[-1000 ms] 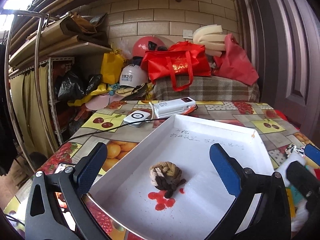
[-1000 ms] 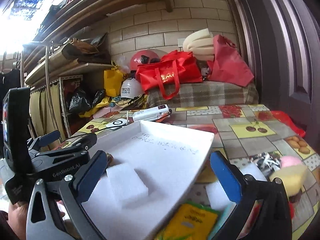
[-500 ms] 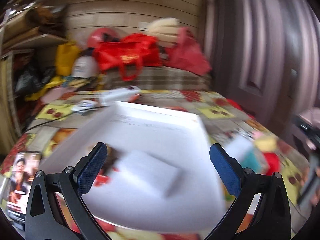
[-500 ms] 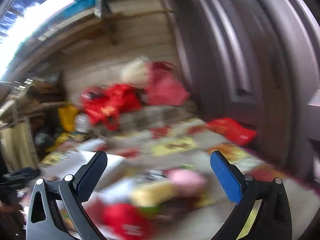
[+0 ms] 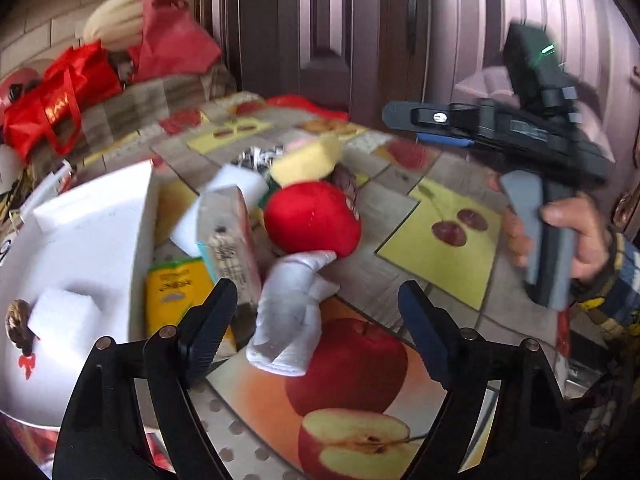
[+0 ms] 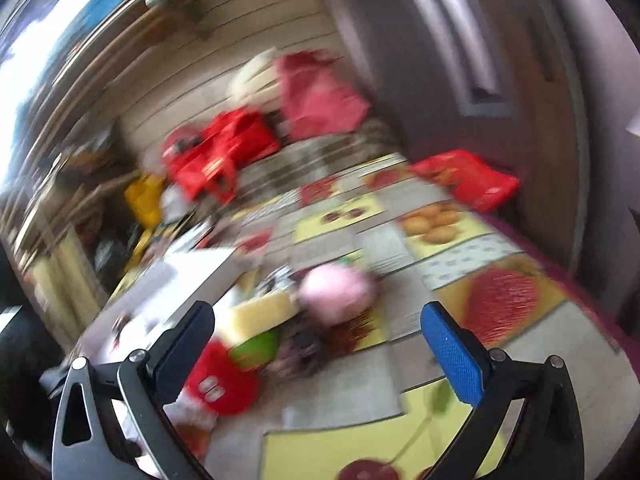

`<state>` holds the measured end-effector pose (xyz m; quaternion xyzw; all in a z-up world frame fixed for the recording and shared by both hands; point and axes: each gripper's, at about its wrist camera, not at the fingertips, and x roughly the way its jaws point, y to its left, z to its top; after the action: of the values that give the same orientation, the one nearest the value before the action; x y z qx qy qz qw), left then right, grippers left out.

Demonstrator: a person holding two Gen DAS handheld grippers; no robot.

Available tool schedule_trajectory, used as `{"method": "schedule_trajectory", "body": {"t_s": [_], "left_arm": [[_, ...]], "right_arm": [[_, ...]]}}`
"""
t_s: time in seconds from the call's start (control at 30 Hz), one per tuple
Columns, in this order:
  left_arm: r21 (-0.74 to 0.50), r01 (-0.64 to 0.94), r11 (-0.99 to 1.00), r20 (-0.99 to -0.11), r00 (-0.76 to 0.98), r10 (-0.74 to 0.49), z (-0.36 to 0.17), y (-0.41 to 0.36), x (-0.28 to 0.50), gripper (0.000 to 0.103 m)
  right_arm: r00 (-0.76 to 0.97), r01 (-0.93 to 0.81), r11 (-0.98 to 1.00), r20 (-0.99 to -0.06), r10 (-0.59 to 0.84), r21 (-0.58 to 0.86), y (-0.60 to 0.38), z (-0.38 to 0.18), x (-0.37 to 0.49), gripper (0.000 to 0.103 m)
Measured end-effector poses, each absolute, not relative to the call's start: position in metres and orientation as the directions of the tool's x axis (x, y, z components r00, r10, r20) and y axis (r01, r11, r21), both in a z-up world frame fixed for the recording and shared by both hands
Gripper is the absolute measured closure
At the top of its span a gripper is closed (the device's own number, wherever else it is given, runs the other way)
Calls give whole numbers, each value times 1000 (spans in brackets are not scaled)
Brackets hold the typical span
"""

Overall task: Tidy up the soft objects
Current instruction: 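Grasp the white cloth with the left gripper while the right grasps the red plush ball, then place the white cloth in the box with the left gripper while the right places the red plush ball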

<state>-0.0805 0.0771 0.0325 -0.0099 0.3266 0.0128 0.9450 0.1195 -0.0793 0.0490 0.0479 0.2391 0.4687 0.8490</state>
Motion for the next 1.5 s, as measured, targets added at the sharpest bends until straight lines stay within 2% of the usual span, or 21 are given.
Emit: {"method": "schedule_trajectory", "body": {"t_s": [0.13, 0.2, 0.33, 0.37, 0.4, 0.43, 0.47, 0.5, 0.57, 0.7, 0.87, 1.13, 1.27, 1.4, 1.5], "left_arm": [[-28, -43, 999, -667, 745, 13, 22, 81, -73, 20], [-35, -49, 998, -690, 724, 12, 15, 84, -70, 20], [-41, -46, 998, -724, 690, 2, 7, 84, -61, 20], [-45, -42, 998, -732, 681, -5, 5, 83, -59, 20], [-43, -44, 998, -737, 676, -3, 4, 83, -58, 26], [-42, -48, 998, -742, 670, 1, 3, 83, -57, 47], [-44, -56, 997, -749, 662, 4, 2, 84, -56, 59], [-51, -66, 996, -750, 661, 6, 1, 87, -56, 66], [-73, -59, 996, -739, 674, -14, 4, 88, -59, 66], [-22, -51, 998, -699, 715, 21, 12, 79, -68, 66], [6, -81, 997, -625, 778, 67, 24, 77, -84, 66], [-37, -164, 986, -495, 860, 125, 43, 94, -110, 66], [-54, -217, 975, -441, 881, 171, 48, 104, -115, 66], [-50, -269, 962, -410, 884, 226, 51, 106, -124, 66], [-37, -304, 952, -391, 881, 267, 52, 109, -128, 66]], "right_arm": [[305, -867, 426, -403, 863, 257, -54, 47, 90, 6], [256, -892, 382, -426, 868, 242, -41, 43, 82, 16], [200, -918, 340, -502, 841, 205, -7, 33, 70, 25], [195, -918, 343, -524, 829, 200, 1, 31, 70, 36], [190, -918, 346, -550, 813, 195, 9, 27, 71, 53], [186, -917, 351, -572, 799, 192, 14, 24, 72, 54], [176, -915, 353, -593, 785, 196, 17, 21, 73, 56], [171, -912, 354, -595, 785, 205, 16, 21, 75, 57], [184, -903, 364, -560, 808, 228, 5, 24, 78, 58], [233, -879, 375, -419, 877, 295, -35, 39, 82, 58], [332, -866, 409, -279, 901, 290, -60, 52, 75, 58], [354, -872, 406, -221, 909, 272, -67, 58, 68, 58], [400, -860, 426, -145, 905, 282, -81, 62, 61, 58], [469, -825, 474, -96, 878, 306, -92, 62, 58, 58], [487, -818, 492, -97, 868, 298, -91, 62, 58, 57]]}}
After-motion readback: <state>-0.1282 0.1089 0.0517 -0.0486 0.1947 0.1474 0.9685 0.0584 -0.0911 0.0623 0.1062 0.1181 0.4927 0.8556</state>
